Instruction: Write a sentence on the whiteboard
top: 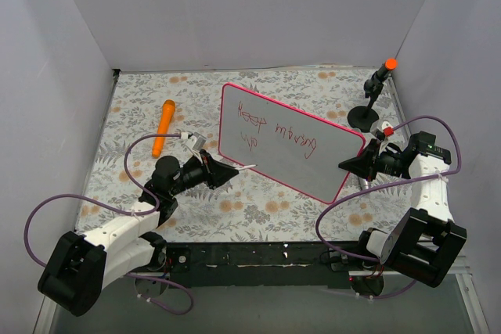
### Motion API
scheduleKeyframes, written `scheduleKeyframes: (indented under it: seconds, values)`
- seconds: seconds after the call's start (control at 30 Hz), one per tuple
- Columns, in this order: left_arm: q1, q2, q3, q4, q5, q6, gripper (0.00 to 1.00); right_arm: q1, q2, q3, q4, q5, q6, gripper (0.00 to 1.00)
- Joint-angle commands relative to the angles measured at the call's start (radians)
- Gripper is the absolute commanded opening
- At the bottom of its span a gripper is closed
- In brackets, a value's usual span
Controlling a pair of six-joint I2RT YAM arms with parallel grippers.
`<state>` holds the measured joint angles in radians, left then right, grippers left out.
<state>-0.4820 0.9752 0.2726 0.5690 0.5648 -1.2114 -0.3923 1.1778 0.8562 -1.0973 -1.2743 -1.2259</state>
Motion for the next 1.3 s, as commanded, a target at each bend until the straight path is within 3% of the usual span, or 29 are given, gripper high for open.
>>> scheduleKeyframes:
  seconds: [0.0, 0.6, 0.9, 1.27]
  values:
    - [-0.004, -0.010, 0.007, 0.022, 0.006, 0.026, 0.00, 0.004, -0.017, -0.003, 0.014, 0.049, -0.014, 0.01]
    - [-0.001, 0.022, 0.022, 0.060, -0.002, 0.042, 0.00, 0.004, -0.018, -0.003, 0.019, 0.049, -0.011, 0.01]
    - [0.097, 0.135, 0.053, 0.210, 0.056, 0.004, 0.00, 0.004, -0.009, -0.005, 0.025, 0.053, -0.004, 0.01]
    - [0.114, 0.295, 0.152, 0.279, 0.084, 0.010, 0.00, 0.004, -0.004, -0.005, 0.028, 0.053, -0.003, 0.01]
